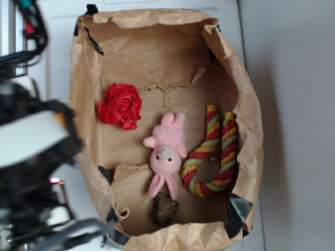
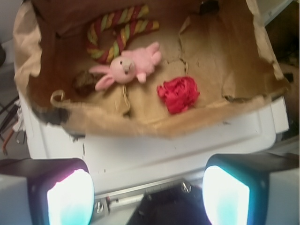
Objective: Grab the multicolored rope.
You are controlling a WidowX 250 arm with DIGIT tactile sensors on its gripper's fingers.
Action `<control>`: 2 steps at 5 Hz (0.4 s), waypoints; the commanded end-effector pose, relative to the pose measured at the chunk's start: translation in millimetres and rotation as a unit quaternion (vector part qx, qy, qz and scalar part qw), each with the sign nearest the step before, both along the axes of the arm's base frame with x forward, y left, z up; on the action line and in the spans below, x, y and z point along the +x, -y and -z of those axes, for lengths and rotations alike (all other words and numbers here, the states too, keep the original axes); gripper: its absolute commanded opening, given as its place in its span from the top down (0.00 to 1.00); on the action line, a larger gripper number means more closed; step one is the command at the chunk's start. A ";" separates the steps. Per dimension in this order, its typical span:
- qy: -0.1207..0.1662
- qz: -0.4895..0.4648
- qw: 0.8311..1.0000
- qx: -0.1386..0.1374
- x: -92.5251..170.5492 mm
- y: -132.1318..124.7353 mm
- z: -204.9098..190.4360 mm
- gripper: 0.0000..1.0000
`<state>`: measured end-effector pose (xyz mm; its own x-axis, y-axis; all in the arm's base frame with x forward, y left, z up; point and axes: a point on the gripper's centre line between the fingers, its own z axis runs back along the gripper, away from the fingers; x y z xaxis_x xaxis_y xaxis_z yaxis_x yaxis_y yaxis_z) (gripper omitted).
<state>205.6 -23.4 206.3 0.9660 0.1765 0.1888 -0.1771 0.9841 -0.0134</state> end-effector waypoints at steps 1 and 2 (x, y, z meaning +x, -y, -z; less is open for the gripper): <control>0.038 -0.006 0.999 0.012 48.3 0.7 7.1 0.00; 0.048 0.008 0.999 0.018 66.7 1.7 16.6 0.00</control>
<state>265.7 -25.7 171.6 0.9611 0.1502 0.2319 -0.1589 0.9871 0.0194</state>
